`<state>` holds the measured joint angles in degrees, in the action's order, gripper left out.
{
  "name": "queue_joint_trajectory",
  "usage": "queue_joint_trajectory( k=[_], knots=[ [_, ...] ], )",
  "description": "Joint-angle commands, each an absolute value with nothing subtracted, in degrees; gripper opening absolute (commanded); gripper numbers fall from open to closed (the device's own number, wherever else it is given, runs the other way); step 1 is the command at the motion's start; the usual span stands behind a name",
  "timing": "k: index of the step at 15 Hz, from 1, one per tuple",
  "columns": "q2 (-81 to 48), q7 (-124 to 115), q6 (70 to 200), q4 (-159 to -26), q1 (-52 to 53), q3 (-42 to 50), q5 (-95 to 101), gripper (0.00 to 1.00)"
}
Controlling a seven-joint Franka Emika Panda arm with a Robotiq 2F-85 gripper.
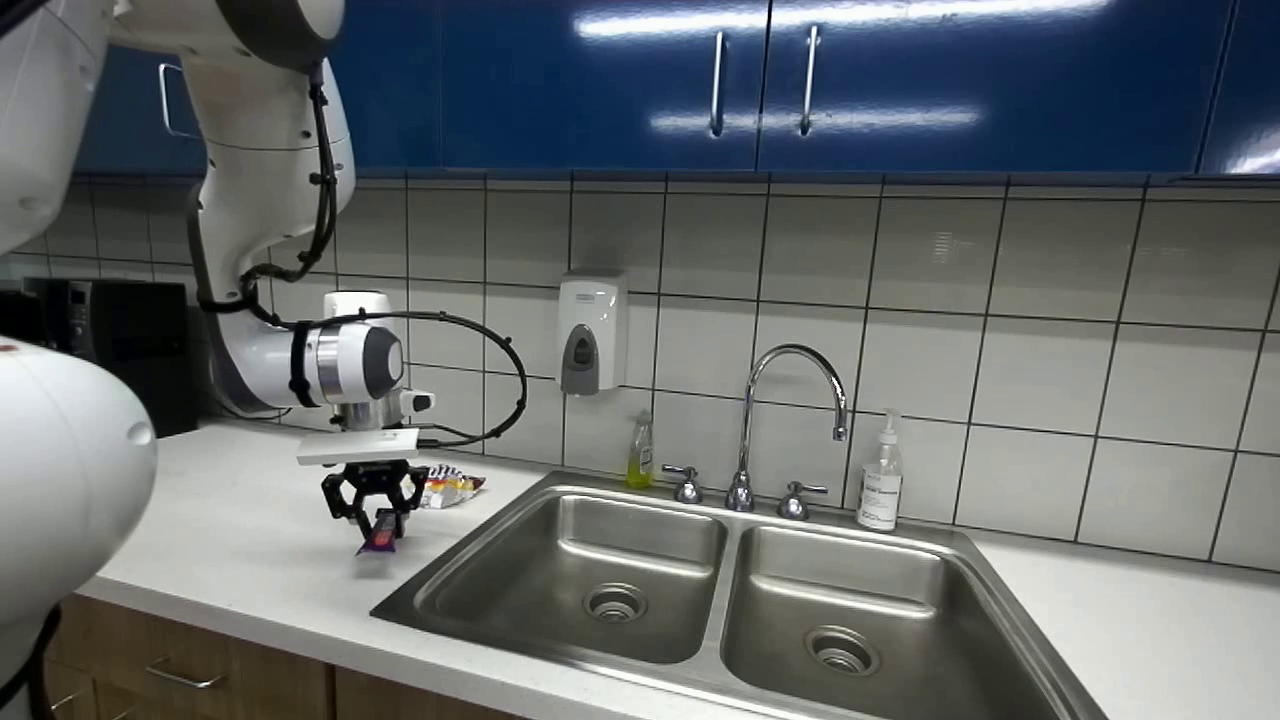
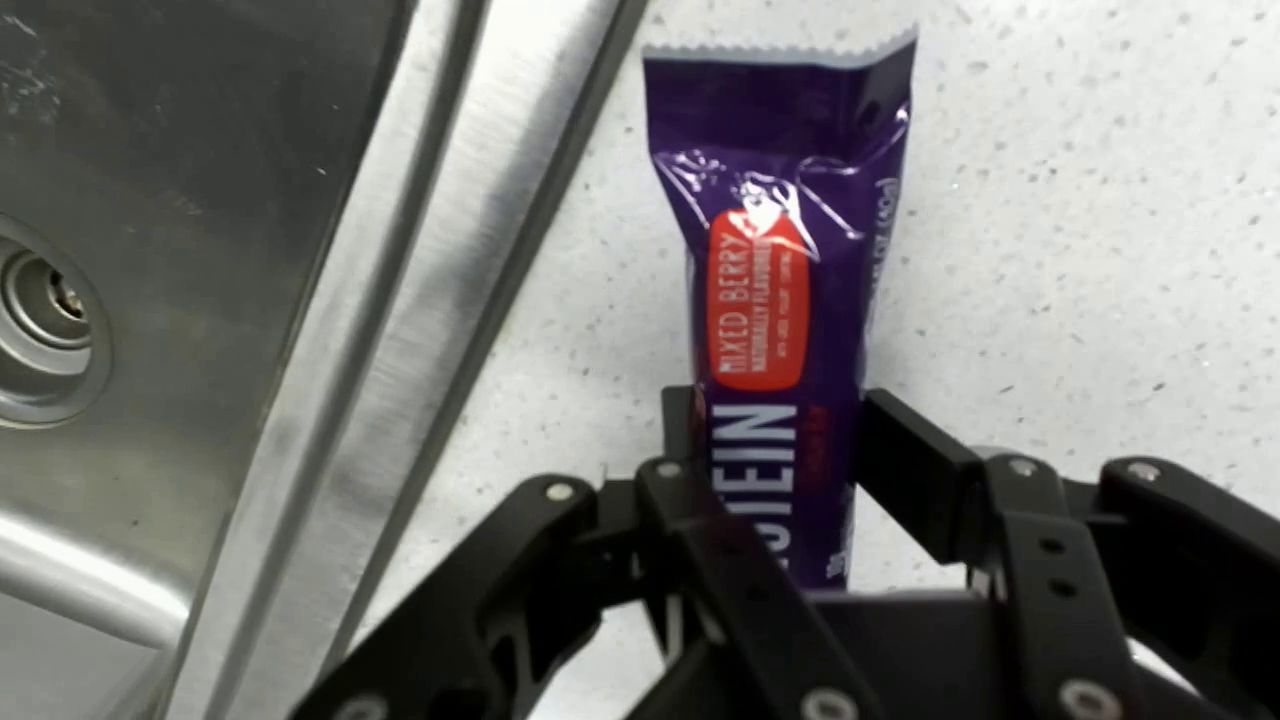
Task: Remove the candy bar from the sink
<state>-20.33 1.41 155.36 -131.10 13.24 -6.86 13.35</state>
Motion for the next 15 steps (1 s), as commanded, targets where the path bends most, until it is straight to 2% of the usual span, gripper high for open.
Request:
queue_joint_trajectory(
  k=[1,5,6,8,11,15],
  knots=[
    [-21.2,5.6,156.8,-131.4,11.8,-9.3,11.3,0.19],
    [-22.3,7.0,156.7,-131.1,11.8,-10.0,10.8,0.19],
    [-22.4,6.9,157.1,-131.0,12.0,-9.7,11.2,0.69],
    [-22.6,7.4,157.1,-131.0,11.6,-10.0,10.7,0.77],
    [-22.2,7.5,157.1,-131.1,11.4,-9.8,10.6,0.99],
    [-21.2,6.8,156.2,-131.3,11.5,-9.1,11.2,1.00]
  ],
)
